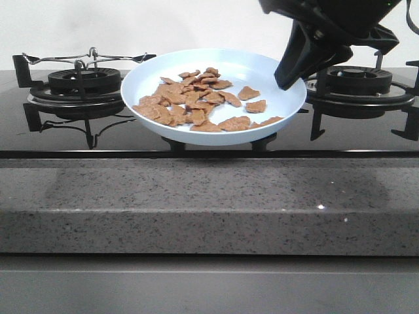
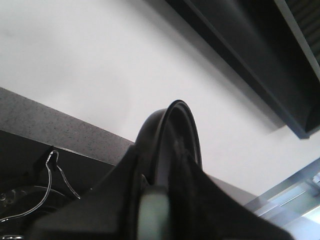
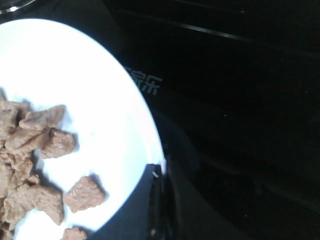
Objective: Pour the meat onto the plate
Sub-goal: 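Carry the empty pan back and set it on its burner with the left gripper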
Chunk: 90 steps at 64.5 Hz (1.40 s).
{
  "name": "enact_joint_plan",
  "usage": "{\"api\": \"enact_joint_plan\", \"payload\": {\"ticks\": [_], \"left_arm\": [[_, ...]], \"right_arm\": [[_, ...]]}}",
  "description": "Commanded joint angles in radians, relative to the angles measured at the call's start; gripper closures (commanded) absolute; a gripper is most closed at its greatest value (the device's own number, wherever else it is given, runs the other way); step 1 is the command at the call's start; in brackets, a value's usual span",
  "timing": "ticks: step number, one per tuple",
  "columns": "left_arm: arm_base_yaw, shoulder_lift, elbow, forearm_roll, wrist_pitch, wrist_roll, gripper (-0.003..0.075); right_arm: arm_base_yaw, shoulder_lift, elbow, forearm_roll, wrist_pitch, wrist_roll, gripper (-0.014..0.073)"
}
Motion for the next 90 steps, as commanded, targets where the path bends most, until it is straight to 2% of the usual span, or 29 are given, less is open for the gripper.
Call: {"api": "enact_joint_plan", "payload": {"ticks": [1,15,46,56,61,68,75,82,90], "left_arm": [[0.013,0.012,-0.038,-0.144,0.068,-0.034,0.0741],[0.020,0.118,-0.038,-0.168,0.103,-0.049,0.0741],[0.022,0.252,-0.038,-0.168,0.065,-0.053,0.0741],[0.022,0.274,-0.038,-0.149,0.094,-0.123,0.0734],[0.022,0.276,-0.038,-0.139,0.111,-0.134,0.0687],[0.022,0.276,-0.038,-0.134,0.114,-0.138,0.0552],[0.022,0.276,-0.038,-0.136,0.114,-0.138,0.0385],[0.022,0.276,-0.038,-0.136,0.114,-0.138,0.0258],[0.032,0.276,-0.038,-0.131,0.126,-0.138,0.0200]], "right_arm": [[0.000,-0.039,-0.021,0.018,-0.040,-0.009,0.0662],[0.000,-0.039,-0.021,0.018,-0.041,-0.009,0.0662],[0.000,-0.039,-0.021,0.018,-0.040,-0.009,0.0662],[0.000,-0.039,-0.021,0.018,-0.040,-0.009,0.0662],[0.000,-0.039,-0.021,0.018,-0.040,-0.009,0.0662],[0.000,-0.039,-0.021,0.018,-0.040,-0.009,0.0662],[0.000,-0.039,-0.021,0.018,-0.040,-0.009,0.0662],[0.000,-0.039,-0.021,0.018,-0.040,-0.009,0.0662],[0.000,-0.039,-0.021,0.018,-0.040,-0.009,0.0662]]}}
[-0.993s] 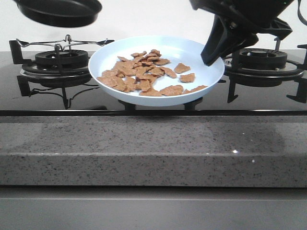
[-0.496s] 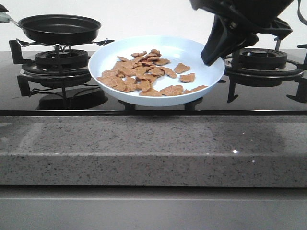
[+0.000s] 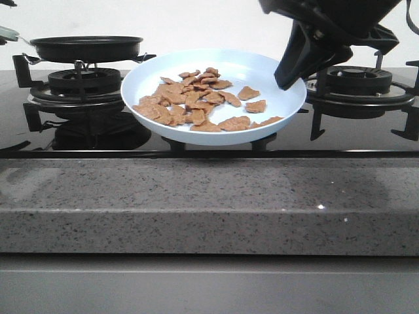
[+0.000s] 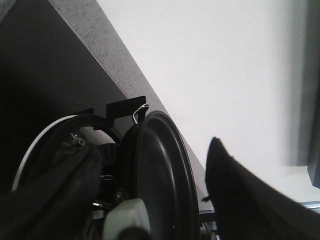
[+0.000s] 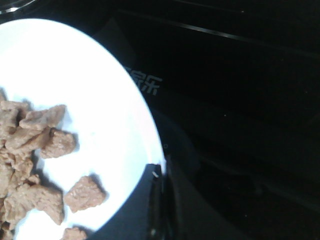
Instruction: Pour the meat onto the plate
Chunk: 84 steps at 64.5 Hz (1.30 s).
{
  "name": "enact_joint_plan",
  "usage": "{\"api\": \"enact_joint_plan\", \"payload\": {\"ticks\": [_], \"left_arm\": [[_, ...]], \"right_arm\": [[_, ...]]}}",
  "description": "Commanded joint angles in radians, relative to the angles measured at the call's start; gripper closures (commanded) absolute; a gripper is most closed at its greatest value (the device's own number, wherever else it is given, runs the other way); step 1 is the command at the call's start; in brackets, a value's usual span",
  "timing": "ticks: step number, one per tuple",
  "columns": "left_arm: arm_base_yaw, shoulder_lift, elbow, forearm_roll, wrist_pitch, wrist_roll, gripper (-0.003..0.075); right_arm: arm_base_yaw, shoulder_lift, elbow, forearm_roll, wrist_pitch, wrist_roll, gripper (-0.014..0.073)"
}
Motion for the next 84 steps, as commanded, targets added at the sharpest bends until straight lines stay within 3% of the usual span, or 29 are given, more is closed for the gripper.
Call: {"api": "enact_joint_plan", "payload": {"ticks": [1,27,44,56,74,84], "left_arm": [[0.014,-0.048,-0.032,-0.055,0.066,-0.009,0.0199],[0.163,-0.104,-0.032,0.184,0.220,-0.057,0.0202],[0.182,-0.307,-0.032,0.496,0.156,-0.097,0.0203],[0.039,-0.495,-0.026,0.774,0.034,-0.192,0.0206],[-0.297,-0.723,0.098,1.296,-0.142,-0.437,0.0206],[-0.359,-0.835,0.206,1.480,-0.190,-0.589,0.0206]], "right_arm": [[0.000,-0.039,-0.021,0.018,-0.040,-0.009,0.0662],[0.000,-0.039,-0.021,0.018,-0.040,-0.009,0.0662],[0.000,-0.039,-0.021,0.018,-0.040,-0.009,0.0662],[0.000,-0.039,-0.021,0.018,-0.040,-0.009,0.0662],[0.000,-0.039,-0.021,0.018,-0.040,-0.009,0.0662],[0.000,-0.039,-0.021,0.018,-0.040,-0.009,0.0662]]}}
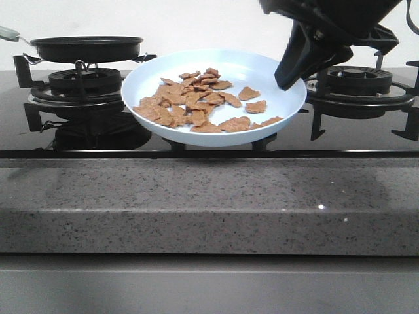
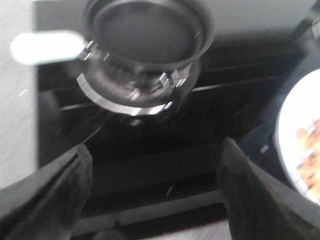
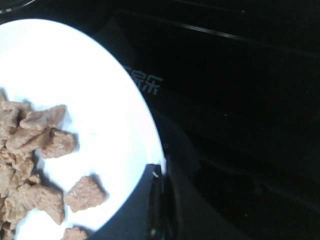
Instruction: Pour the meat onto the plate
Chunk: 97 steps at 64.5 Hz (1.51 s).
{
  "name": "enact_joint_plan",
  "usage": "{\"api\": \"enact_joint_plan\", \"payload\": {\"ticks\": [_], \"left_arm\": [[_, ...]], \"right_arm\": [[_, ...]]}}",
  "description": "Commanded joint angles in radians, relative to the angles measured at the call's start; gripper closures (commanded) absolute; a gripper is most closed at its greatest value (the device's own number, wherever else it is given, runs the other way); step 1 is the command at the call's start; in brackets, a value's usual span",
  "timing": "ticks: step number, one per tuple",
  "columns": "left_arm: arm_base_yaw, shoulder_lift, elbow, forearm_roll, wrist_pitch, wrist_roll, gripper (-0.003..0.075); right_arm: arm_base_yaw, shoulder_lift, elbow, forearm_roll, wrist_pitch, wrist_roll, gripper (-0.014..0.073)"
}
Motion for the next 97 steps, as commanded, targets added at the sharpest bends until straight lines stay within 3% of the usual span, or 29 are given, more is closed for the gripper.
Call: {"api": "enact_joint_plan", "payload": {"ticks": [1,23,72,97], "left_arm": [[-0.023,-0.075,0.027,0.080,-0.092,-0.088,0.0206],[-0.023,-0.245,0.229,0.096,-0.105,-0.088,0.0206],[-0.023,-0.261,0.242,0.096,-0.086,-0.088,0.0206],[-0.023,-0.261,0.242,0.096,-0.086,-0.088,0.0206]], "right_arm": [[0.000,-0.039,-0.021,0.018,-0.040,-0.009,0.0662],[0.000,-0.039,-0.021,0.018,-0.040,-0.009,0.0662],[-0.003,-0.039,-0.032,0.022,-0.031,-0.009,0.0662],[-0.149,0.053,-0.405,0.028,0.246,0.005,0.0662]]}}
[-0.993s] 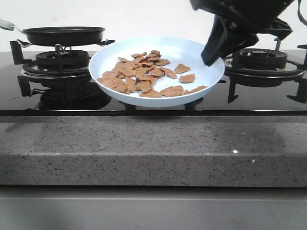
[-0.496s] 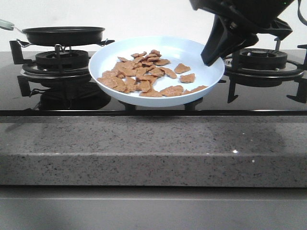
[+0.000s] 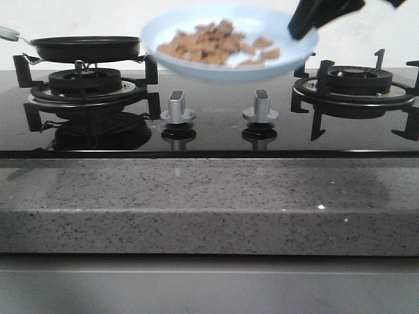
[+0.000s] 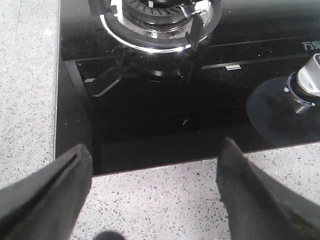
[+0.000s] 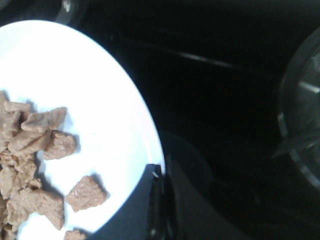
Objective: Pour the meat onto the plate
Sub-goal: 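Lift the meat-filled plate with the right gripper and return it between the knobs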
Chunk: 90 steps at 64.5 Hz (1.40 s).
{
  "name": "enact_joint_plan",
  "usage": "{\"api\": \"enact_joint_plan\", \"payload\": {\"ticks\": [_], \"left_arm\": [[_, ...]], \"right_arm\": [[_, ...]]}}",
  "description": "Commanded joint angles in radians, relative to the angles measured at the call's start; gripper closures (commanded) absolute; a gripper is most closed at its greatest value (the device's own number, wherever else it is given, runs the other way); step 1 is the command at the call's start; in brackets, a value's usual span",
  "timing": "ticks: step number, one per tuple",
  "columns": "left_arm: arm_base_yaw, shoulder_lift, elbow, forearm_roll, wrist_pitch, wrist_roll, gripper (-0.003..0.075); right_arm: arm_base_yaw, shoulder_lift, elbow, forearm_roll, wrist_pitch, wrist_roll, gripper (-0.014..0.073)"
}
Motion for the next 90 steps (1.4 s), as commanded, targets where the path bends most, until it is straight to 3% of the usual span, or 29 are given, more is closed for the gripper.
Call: {"api": "enact_joint_plan", "payload": {"ticks": [1,41,90], "left_arm": [[-0.007,-0.009,-0.026,-0.012,-0.057,-0.008,0.0206],[-0.007,-0.009,-0.026,-0.012,-0.057,-0.008,0.0206],[-0.007,-0.009,-0.026,-0.012,-0.057,-0.008,0.0206]], "right_arm": [[-0.035,0.000,-0.135,0.030,0.038,0.001,0.0662],[-0.044,0.375,-0.612,0.020,0.199,0.055,0.0659],[-0.044,0.508,-0.647,-0.016,0.243,0.055,0.0659]]}}
